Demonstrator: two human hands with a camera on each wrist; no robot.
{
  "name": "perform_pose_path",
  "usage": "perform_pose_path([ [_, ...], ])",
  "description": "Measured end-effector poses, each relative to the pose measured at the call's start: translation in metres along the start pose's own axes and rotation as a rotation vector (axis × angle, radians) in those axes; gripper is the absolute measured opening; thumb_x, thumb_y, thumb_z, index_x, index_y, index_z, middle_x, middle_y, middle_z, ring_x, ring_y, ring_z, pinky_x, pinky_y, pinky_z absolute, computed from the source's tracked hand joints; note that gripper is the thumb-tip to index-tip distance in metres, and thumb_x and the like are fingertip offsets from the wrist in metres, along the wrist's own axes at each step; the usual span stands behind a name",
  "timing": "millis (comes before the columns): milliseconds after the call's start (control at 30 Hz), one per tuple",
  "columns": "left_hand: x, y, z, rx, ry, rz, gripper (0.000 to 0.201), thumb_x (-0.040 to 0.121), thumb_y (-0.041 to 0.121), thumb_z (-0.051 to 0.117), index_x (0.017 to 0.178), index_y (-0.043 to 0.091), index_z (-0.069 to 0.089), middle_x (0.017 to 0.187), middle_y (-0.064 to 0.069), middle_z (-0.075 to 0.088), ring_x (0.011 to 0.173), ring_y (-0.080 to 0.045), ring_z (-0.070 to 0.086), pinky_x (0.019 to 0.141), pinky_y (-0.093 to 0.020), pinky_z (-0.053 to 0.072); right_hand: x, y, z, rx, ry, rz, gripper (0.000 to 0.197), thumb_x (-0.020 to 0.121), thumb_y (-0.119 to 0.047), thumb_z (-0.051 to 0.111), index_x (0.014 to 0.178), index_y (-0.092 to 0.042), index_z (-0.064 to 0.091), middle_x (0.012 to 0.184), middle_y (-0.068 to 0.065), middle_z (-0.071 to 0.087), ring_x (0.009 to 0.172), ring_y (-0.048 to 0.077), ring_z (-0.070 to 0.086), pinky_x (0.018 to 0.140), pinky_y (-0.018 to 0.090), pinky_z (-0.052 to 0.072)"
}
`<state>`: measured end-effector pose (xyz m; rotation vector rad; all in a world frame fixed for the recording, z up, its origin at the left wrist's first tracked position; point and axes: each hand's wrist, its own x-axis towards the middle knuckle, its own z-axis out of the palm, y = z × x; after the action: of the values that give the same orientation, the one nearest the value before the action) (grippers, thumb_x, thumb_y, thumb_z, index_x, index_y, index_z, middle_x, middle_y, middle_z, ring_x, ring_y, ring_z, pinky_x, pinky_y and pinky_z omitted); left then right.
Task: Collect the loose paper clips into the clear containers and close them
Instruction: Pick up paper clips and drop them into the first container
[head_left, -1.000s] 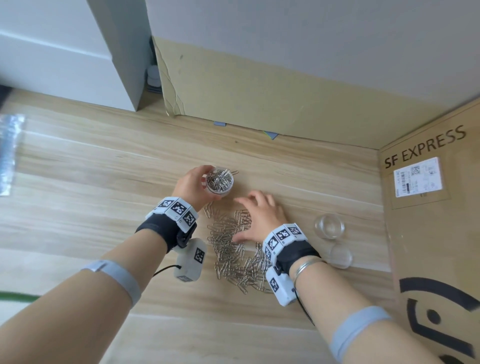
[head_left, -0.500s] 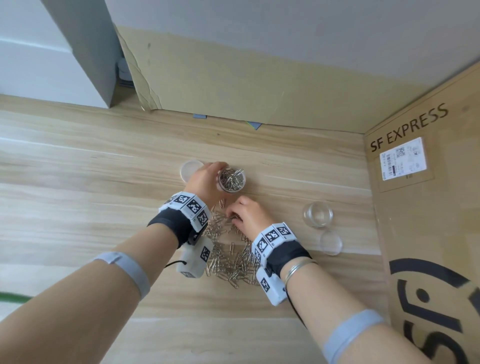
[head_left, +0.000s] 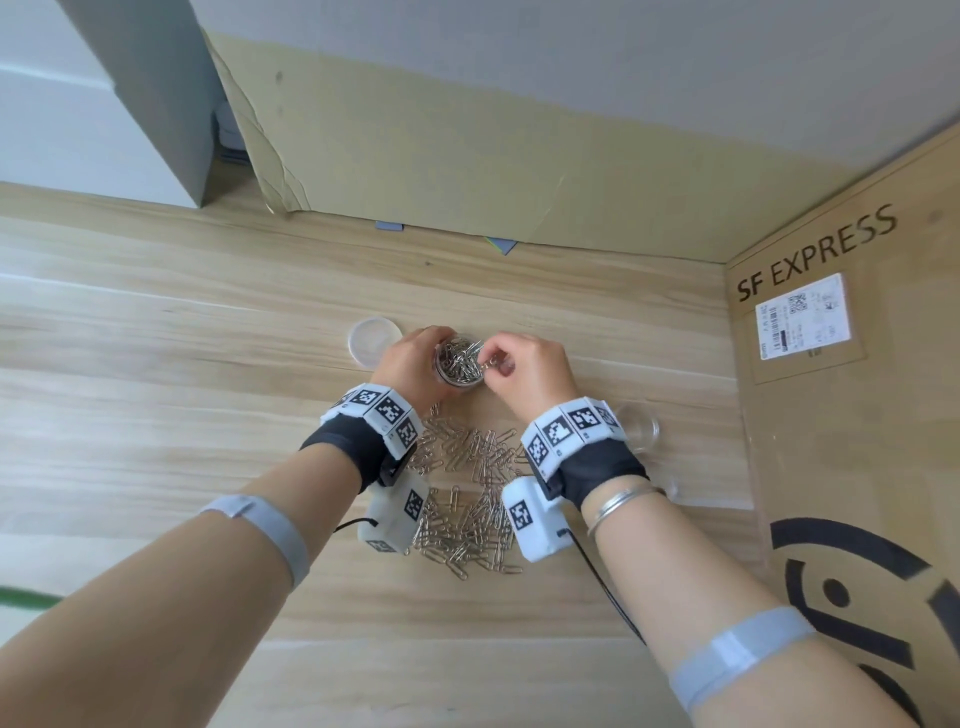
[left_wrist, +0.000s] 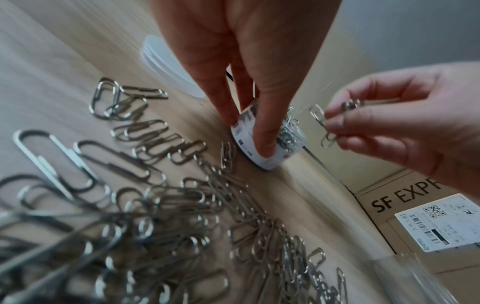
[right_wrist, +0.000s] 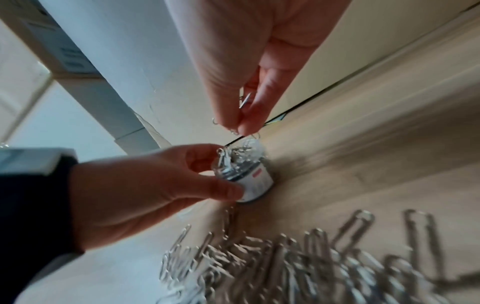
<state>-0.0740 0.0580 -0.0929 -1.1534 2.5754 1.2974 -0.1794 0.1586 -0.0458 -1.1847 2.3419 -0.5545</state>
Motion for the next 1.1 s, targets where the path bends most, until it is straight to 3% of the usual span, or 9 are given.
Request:
perform_pose_path([
  [233,0.0,-0.002,0.0,-0.019,-0.001,0.018,0.056,0.072,0.023,0.073,0.122,0.013,0.051,0.118,-0.007,0.062,0.106,-0.021,0.058,0.082,-0.017,0.033,0.014,-0.01,0.014,0.0,-0.008,-0.036,0.018,0.078,-0.007,0.065,0.092,-0.017,0.071,0.096,0.003,0.068,0.074,0.021,0.064,0.075,0.036,0.054],
  [400,0.001,-0.005,0.001,-0.038,-0.016,0.006,0.062,0.069,0.021,0.076,0.124,0.012,0.05,0.12,-0.008,0.061,0.108,-0.022,0.057,0.085,-0.018,0.036,0.004,0.003,0.006,0.015,0.052,0.006,0.016,0.078,-0.012,0.068,0.093,-0.019,0.07,0.092,0.0,0.069,0.069,0.014,0.06,0.074,0.033,0.055],
  [533,0.0,-0.003,-0.002,-0.024,-0.036,0.008,0.066,0.068,0.016,0.077,0.127,0.011,0.048,0.125,-0.009,0.058,0.114,-0.024,0.054,0.094,-0.025,0.039,-0.013,0.024,0.004,-0.199,-0.147,0.215,0.013,0.088,-0.014,0.056,0.099,-0.014,0.061,0.103,0.002,0.062,0.091,0.019,0.06,0.081,0.028,0.05],
  [633,-0.002,-0.002,-0.002,-0.024,-0.039,0.013,0.065,0.068,0.014,0.077,0.126,0.01,0.048,0.125,-0.009,0.059,0.114,-0.024,0.054,0.095,-0.027,0.039,-0.03,0.034,0.014,-0.285,-0.227,0.316,0.009,0.091,-0.016,0.05,0.098,-0.01,0.053,0.107,0.007,0.057,0.086,0.023,0.062,0.081,0.035,0.055],
  [733,-0.002,-0.004,0.0,-0.028,-0.049,0.008,0.067,0.065,0.013,0.078,0.126,0.011,0.048,0.124,-0.009,0.059,0.112,-0.025,0.056,0.096,-0.028,0.041,-0.04,0.03,0.026,-0.253,-0.248,0.339,0.013,0.091,-0.017,0.05,0.101,-0.009,0.051,0.107,0.007,0.053,0.085,0.025,0.062,0.077,0.036,0.056],
  [867,-0.004,-0.003,0.0,-0.012,-0.046,0.013,0.067,0.066,0.013,0.078,0.126,0.012,0.047,0.123,-0.008,0.06,0.112,-0.024,0.057,0.095,-0.03,0.043,-0.042,0.018,0.031,-0.137,-0.284,0.234,0.015,0.09,-0.015,0.055,0.102,-0.008,0.056,0.112,0.008,0.056,0.093,0.018,0.056,0.089,0.03,0.049],
  [967,-0.005,-0.003,0.0,-0.013,-0.054,0.019,0.069,0.066,0.014,0.078,0.128,0.011,0.046,0.125,-0.008,0.059,0.113,-0.025,0.057,0.096,-0.03,0.042,-0.04,0.018,0.026,-0.11,-0.317,0.202,0.041,0.079,-0.025,0.071,0.114,-0.014,0.052,0.119,0.005,0.052,0.103,0.018,0.053,0.092,0.03,0.046],
  [1033,-0.006,-0.002,-0.001,-0.012,-0.06,0.022,0.071,0.066,0.016,0.079,0.128,0.011,0.046,0.125,-0.008,0.059,0.113,-0.025,0.057,0.096,-0.03,0.042,-0.042,0.02,0.025,-0.212,-0.363,0.18,0.07,0.064,-0.041,0.081,0.122,-0.024,0.045,0.122,0.001,0.046,0.107,0.019,0.051,0.09,0.037,0.049],
  [1100,-0.006,-0.002,-0.001,-0.008,-0.063,0.021,0.071,0.066,0.017,0.079,0.128,0.011,0.046,0.125,-0.008,0.059,0.113,-0.024,0.056,0.097,-0.03,0.042,-0.048,0.02,0.029,-0.298,-0.39,0.15,0.085,0.056,-0.048,0.083,0.127,-0.03,0.039,0.125,0.0,0.043,0.11,0.02,0.047,0.089,0.039,0.05],
])
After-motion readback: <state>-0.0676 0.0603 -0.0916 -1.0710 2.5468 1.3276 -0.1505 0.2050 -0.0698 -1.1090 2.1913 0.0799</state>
